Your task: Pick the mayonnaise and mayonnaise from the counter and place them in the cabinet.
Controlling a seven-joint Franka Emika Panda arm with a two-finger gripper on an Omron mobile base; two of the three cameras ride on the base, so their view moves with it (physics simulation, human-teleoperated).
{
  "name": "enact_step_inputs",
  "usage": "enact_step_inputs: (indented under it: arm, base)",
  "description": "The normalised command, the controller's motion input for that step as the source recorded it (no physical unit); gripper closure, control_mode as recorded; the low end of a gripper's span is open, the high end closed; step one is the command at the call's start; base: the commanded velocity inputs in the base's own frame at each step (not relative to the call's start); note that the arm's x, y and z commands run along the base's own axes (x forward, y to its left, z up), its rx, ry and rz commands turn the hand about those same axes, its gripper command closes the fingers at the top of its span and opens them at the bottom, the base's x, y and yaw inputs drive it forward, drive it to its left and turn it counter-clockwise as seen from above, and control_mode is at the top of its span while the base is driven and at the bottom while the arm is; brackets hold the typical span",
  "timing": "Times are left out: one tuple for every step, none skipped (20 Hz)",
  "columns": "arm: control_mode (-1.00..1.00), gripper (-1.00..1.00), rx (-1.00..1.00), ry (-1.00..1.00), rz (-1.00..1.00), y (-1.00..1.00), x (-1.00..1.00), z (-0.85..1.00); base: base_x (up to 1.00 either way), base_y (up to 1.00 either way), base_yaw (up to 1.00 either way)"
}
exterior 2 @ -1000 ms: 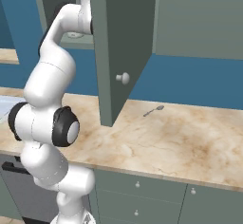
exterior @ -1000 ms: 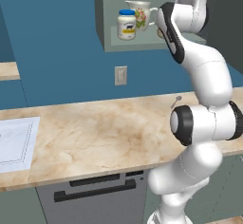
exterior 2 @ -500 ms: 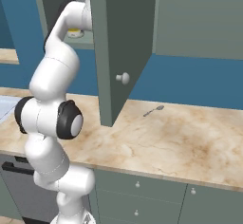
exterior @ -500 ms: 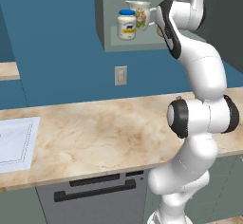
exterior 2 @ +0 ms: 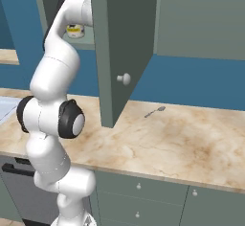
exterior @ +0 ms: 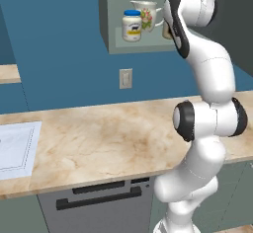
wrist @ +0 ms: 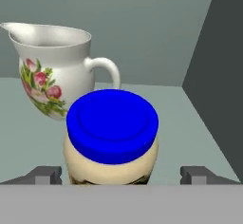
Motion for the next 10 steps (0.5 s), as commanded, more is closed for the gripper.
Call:
enact_step_inputs:
  arm:
    - [-1.0,-1.0,0.04,-0.03,0.0,0.01,-0.7,0.17]
    - [-1.0,-1.0,0.03,-0.04,0.0,0.0,-0.86,0.07]
    - [-1.0,-1.0,0.01,-0.06,0.0,0.0,-1.0,0.0]
    - [-1.0,-1.0,0.0,-0.07,0.0,0.0,-1.0,0.0]
    - [-1.0,-1.0,0.0,-0.08,0.0,0.0,-1.0,-0.09]
    - [-1.0,-1.0,0.0,-0.1,0.01,0.0,-1.0,-0.2]
    - [-1.0,-1.0,0.0,-0.12,0.03,0.01,-1.0,-0.24]
    - [-1.0,-1.0,0.0,-0.13,0.04,0.04,-1.0,-0.3]
    - [-1.0,-1.0,0.0,-0.13,0.04,0.07,-1.0,-0.37]
    - [-1.0,-1.0,0.0,-0.12,0.06,0.15,-1.0,-0.56]
  base:
    - [0.0,0.0,0.0]
    - [0.0,0.0,0.0]
    - [0.0,0.0,0.0]
    - [0.0,0.0,0.0]
    - [0.0,0.0,0.0]
    - [0.0,0.0,0.0]
    - [0.0,0.0,0.0]
    - [0.0,0.0,0.0]
    - [0.0,0.0,0.0]
    - [0.0,0.0,0.0]
